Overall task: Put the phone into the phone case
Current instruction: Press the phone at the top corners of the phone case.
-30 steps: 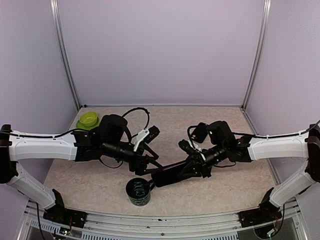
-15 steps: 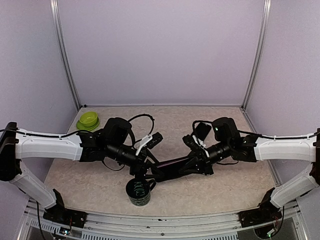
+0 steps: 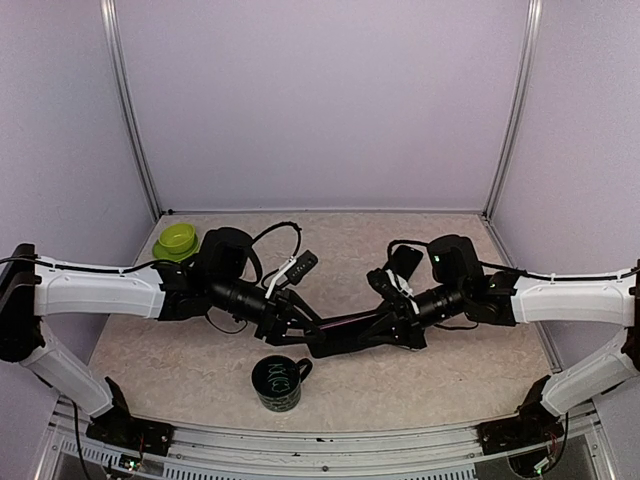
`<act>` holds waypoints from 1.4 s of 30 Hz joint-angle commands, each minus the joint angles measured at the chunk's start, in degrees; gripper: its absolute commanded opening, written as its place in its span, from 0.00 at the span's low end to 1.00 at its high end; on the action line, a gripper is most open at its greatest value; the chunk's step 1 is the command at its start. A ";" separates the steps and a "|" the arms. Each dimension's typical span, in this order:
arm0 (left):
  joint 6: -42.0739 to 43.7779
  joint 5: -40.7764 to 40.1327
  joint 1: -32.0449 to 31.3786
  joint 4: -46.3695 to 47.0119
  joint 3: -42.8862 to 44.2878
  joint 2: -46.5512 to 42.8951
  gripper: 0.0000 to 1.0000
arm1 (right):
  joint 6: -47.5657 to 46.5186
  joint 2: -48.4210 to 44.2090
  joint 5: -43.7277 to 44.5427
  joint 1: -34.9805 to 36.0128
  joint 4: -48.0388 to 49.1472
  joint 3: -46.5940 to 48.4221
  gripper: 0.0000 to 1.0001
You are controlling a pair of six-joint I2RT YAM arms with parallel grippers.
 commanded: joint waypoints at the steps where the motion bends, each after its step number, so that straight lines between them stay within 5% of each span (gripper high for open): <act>1: -1.32 3.15 0.18 2.90 -0.40 0.00 0.50 | -0.69 -2.43 0.76 0.71 4.16 -0.49 0.03; 7: -2.01 3.40 0.01 3.67 -0.25 1.35 0.15 | -0.56 -2.88 1.85 0.81 4.71 -0.88 0.03; 18: -1.50 -7.18 0.16 1.50 1.20 -0.32 0.00 | 1.51 -1.50 3.50 0.80 4.42 0.50 0.02; 30: -2.72 -7.10 1.30 3.63 0.03 -2.20 0.23 | 3.94 -1.65 5.18 0.80 5.38 0.70 0.00; 36: -4.01 -7.47 1.99 5.72 -1.38 -3.47 0.45 | 5.75 -2.62 7.00 0.56 6.98 -0.11 0.00; 42: -4.73 -8.48 3.01 6.83 -2.84 -5.08 0.57 | 7.50 -3.52 6.38 -0.26 7.76 -0.46 0.00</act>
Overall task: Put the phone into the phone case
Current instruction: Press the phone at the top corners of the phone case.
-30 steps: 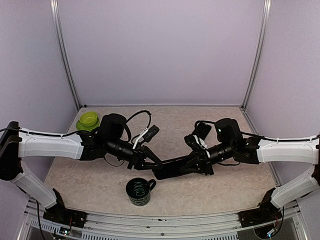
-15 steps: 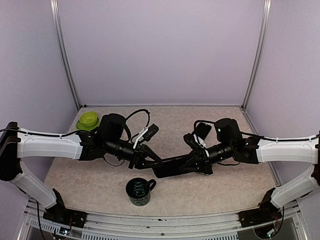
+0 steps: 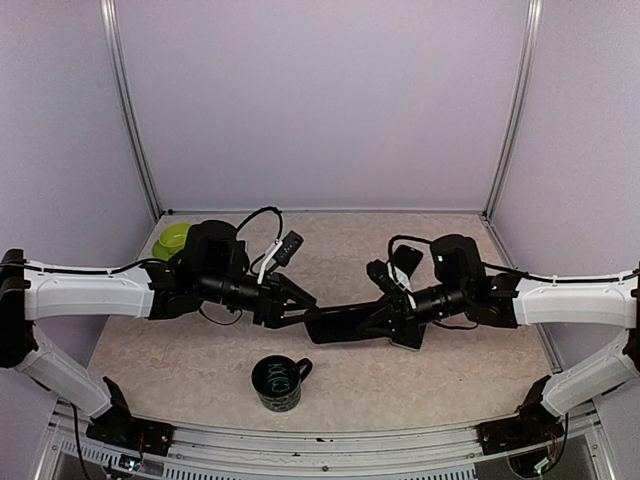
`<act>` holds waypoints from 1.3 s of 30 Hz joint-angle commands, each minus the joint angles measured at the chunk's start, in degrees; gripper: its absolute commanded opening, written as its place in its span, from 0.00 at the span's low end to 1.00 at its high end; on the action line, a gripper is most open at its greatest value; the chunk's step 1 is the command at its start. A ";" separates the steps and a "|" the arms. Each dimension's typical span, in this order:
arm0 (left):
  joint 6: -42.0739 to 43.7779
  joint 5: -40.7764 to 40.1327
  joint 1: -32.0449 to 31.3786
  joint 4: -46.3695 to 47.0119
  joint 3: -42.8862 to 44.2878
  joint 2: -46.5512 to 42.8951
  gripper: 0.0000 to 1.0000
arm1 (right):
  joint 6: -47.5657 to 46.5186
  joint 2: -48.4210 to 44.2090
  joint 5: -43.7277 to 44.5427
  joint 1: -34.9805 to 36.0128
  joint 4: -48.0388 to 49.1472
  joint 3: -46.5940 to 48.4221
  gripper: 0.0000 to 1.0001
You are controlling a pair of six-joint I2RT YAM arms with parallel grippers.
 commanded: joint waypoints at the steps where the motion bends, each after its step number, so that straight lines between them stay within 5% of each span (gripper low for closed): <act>1: -1.07 -1.14 0.99 2.53 -1.58 -2.39 0.59 | 2.07 -3.13 -1.89 -0.68 5.09 0.21 0.00; 5: -0.75 -0.44 1.23 2.20 -2.04 -3.37 0.68 | 3.01 -4.90 -4.38 -1.32 6.79 -0.87 0.00; 10: -0.56 0.12 1.23 2.09 -2.36 -4.03 0.65 | 3.45 -6.43 -5.84 -1.80 7.50 -1.44 0.00; 20: -2.01 -0.60 0.55 5.47 -3.09 -3.72 0.28 | 6.53 -4.17 -6.18 -2.27 8.20 -0.80 0.00; 27: -1.35 -10.30 -1.65 5.10 -3.55 -4.42 0.00 | 16.25 0.76 -4.41 -3.63 7.01 3.31 0.00; 32: -1.91 -14.51 -2.03 5.94 -4.05 -5.58 0.00 | 19.66 3.08 -5.86 -3.72 7.71 4.79 0.00; 39: -3.90 -12.65 -0.22 8.03 -5.70 -6.77 0.47 | 23.28 2.18 -4.98 -4.00 10.80 4.55 0.00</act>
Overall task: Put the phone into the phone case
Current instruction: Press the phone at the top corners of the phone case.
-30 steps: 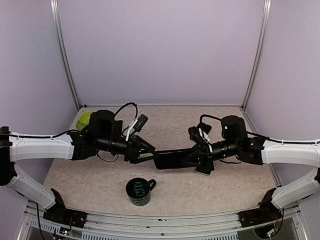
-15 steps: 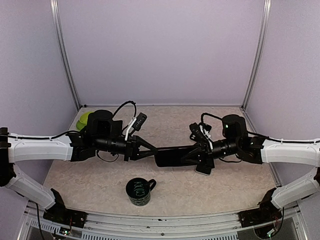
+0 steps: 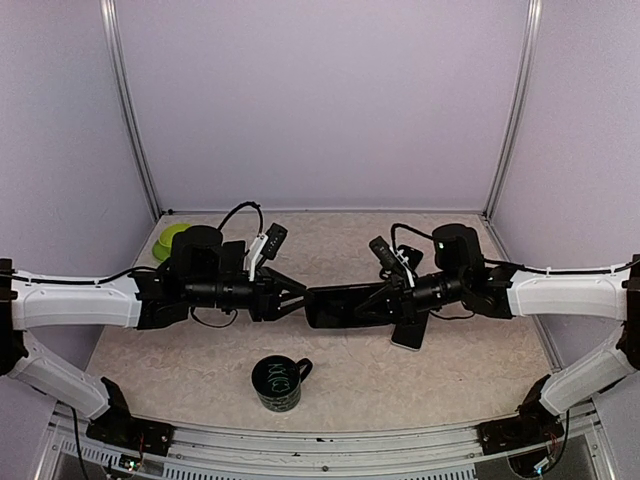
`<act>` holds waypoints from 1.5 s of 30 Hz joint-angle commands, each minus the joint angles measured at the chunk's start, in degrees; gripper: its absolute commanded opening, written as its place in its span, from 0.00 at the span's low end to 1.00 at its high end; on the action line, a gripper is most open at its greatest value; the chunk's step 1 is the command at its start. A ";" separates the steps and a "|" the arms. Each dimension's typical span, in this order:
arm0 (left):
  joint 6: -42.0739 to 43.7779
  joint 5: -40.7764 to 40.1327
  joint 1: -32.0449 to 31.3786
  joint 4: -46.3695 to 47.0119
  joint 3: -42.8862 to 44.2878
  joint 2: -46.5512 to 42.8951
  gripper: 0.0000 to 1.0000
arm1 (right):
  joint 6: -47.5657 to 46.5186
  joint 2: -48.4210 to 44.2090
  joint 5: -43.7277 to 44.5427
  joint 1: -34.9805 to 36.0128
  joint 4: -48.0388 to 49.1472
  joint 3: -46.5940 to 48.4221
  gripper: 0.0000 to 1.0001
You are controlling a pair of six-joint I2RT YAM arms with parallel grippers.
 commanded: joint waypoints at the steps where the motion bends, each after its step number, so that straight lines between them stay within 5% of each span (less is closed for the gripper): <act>1: -2.30 2.44 1.08 4.73 -1.48 -1.95 0.51 | 3.80 -0.93 0.05 -0.35 6.49 2.31 0.00; 19: -4.83 8.55 1.66 9.24 -2.90 0.69 0.57 | 16.60 -0.32 -4.46 -1.51 21.28 -0.45 0.00; 24: -5.46 9.25 1.58 10.23 -2.81 1.20 0.45 | 16.94 0.38 -5.23 -1.59 21.66 -0.29 0.00; 32: -8.26 9.59 1.63 12.12 -2.91 2.48 0.00 | 12.74 -0.02 -3.48 -1.74 20.26 -0.41 0.00; 38: -10.53 11.29 2.10 13.91 -2.74 3.52 0.02 | 7.62 -1.63 -0.61 -1.70 17.52 -0.90 0.00; 45: -9.66 11.81 3.09 13.30 -2.72 2.69 0.43 | 9.72 -0.82 -3.63 -1.81 19.14 -0.90 0.00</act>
